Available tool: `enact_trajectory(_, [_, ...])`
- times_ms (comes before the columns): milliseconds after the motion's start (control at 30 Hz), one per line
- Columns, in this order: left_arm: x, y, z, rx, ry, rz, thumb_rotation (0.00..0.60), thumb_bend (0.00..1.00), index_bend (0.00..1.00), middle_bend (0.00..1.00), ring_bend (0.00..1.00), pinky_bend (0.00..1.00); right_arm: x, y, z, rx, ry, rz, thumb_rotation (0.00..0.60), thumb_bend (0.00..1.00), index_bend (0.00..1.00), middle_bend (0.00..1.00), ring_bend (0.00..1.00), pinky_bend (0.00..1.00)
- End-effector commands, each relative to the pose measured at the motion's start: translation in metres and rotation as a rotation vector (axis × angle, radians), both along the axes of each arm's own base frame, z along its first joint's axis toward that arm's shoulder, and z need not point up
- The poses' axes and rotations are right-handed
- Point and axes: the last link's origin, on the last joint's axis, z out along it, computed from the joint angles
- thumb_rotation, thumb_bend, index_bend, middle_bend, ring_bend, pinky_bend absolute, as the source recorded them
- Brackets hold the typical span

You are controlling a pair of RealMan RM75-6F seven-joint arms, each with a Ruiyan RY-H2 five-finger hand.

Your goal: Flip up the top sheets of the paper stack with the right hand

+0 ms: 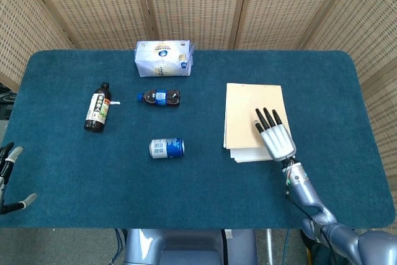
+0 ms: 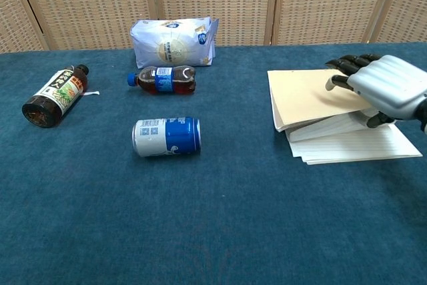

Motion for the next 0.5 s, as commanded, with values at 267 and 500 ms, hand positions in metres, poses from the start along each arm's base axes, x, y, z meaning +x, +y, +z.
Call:
enact_trajectory(267, [-0.001,0.002,0.001,0.000,-0.003,0.008,0.600,0.00,0.00,0.00,0.00,0.00,0.001,-0.006,-0.004,0.006,0.003,0.018,0.600,0.53,0.59,0.55,0.39,0.38])
enact_trajectory(500, [0.000,0.001,0.001,0.000,-0.005,0.002,0.600,0.00,0.00,0.00,0.00,0.00,-0.013,-0.001,0.001,0.041,-0.017,0.025,0.600,0.57,0.67,0.63,0.47,0.46])
